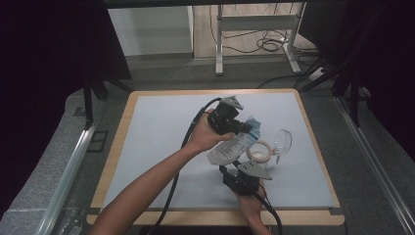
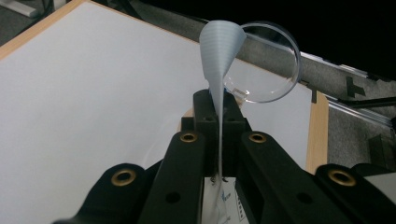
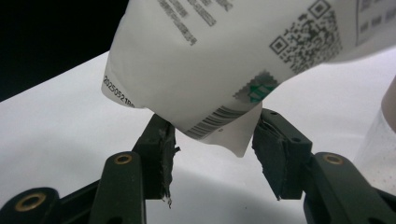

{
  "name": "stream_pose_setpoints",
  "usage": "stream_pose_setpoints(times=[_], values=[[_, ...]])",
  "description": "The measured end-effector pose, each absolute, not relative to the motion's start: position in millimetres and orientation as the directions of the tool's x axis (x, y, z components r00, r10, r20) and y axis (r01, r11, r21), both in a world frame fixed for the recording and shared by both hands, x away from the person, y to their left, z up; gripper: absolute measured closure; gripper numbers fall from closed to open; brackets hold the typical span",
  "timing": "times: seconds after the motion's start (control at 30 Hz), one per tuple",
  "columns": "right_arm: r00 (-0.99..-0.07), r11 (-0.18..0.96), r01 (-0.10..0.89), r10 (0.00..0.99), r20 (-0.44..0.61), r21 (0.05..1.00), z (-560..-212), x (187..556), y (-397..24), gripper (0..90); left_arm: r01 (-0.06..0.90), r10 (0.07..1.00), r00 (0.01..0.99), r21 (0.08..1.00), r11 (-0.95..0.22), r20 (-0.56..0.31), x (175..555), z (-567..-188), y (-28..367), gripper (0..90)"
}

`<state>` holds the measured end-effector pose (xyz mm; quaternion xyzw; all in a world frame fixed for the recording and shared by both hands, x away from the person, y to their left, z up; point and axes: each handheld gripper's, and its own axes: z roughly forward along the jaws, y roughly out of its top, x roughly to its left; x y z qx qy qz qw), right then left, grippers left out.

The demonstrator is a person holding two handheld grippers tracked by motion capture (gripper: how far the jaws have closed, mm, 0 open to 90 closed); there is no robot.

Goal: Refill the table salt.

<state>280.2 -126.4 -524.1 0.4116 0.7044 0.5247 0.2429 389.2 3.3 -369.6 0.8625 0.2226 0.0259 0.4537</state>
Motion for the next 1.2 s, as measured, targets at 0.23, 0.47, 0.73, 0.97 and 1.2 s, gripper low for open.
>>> stream_pose_setpoints(times=[0.23, 0.47, 0.73, 0.97, 1.2], values=[[-0.546, 0.118, 0.327, 0.834, 0.086, 0.938, -524.8, 279.7, -127.6, 49.9, 0.366, 0.419, 0.892, 0.811, -0.455, -0.168, 388.1, -371.5, 12.1, 89.9], [-0.53, 0.111, 0.337, 0.843, 0.09, 0.935, -526.4, 281.1, -131.3, 49.9, 0.389, 0.425, 0.885, 0.802, -0.454, -0.189, 397.0, -377.9, 2.5, 89.9], [-0.518, 0.104, 0.342, 0.85, 0.095, 0.934, -528.0, 280.9, -135.9, 49.9, 0.395, 0.428, 0.884, 0.79, -0.468, -0.188, 401.7, -381.4, -4.5, 89.9], [-0.508, 0.094, 0.342, 0.856, 0.099, 0.935, -527.5, 280.1, -138.0, 49.9, 0.388, 0.432, 0.883, 0.804, -0.451, -0.184, 399.9, -380.0, -3.2, 89.9], [-0.5, 0.093, 0.343, 0.86, 0.098, 0.935, -528.1, 276.9, -141.0, 50.0, 0.389, 0.442, 0.879, 0.81, -0.439, -0.182, 397.5, -379.7, 2.3, 89.9]])
